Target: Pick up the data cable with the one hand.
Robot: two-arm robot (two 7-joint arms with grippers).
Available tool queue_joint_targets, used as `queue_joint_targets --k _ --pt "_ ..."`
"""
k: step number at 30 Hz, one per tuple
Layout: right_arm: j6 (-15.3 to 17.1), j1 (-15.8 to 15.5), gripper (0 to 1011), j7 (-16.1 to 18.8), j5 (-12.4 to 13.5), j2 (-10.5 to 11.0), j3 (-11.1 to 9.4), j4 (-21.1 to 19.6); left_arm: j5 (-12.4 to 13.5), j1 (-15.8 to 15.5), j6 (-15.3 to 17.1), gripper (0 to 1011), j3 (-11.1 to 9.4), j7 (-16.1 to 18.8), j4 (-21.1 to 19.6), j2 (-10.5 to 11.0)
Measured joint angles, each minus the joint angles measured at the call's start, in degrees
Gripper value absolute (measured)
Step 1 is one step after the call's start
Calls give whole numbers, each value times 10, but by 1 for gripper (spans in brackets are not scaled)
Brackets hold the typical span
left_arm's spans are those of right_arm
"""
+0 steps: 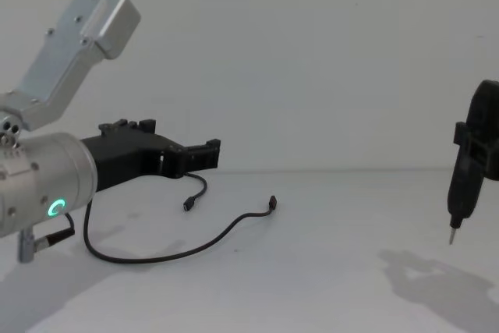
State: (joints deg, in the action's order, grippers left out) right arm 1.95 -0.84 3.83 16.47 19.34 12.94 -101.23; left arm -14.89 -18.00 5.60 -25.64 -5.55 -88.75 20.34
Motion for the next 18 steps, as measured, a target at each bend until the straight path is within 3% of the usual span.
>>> queue_joint_targets --k 18 --pt "0 0 263 0 0 0 0 0 -57 -106 105 1001 12 -55 122 -54"
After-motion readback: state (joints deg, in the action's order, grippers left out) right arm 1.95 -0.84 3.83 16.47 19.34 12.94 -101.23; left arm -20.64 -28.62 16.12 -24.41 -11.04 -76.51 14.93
